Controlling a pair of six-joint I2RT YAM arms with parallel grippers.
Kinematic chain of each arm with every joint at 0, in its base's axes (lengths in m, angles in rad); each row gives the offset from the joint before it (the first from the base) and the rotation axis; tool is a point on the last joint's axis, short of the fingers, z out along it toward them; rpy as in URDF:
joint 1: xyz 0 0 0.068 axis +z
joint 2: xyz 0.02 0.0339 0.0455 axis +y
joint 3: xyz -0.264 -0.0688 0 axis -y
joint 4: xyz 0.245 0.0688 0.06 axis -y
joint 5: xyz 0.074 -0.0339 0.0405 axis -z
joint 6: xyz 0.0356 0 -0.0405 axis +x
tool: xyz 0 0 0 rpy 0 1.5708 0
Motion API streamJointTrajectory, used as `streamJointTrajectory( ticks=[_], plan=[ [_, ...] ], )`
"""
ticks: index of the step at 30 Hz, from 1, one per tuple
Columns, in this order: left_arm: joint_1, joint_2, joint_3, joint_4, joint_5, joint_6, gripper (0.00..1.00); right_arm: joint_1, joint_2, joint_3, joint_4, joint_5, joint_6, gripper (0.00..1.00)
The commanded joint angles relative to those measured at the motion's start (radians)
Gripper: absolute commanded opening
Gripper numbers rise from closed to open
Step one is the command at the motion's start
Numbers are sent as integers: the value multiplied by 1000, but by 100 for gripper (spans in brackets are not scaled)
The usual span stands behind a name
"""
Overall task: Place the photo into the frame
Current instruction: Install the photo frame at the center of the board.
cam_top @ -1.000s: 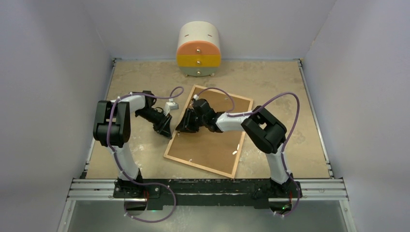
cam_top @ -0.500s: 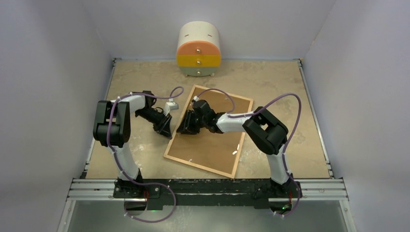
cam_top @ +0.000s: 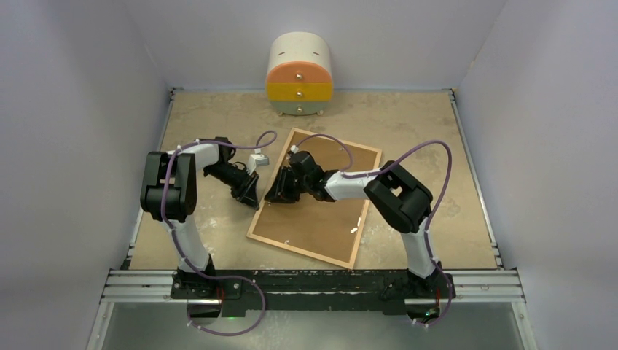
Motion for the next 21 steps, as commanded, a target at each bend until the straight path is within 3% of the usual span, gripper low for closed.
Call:
streamJointTrajectory(
  ticks=[1,21],
  plan=[
    [5,30,-20,38,-42,54,20,19,42,21,-36,-3,5,35],
    [5,31,-15,30,-41,60,18,23,79,34,-15,-67,24,33]
  ],
)
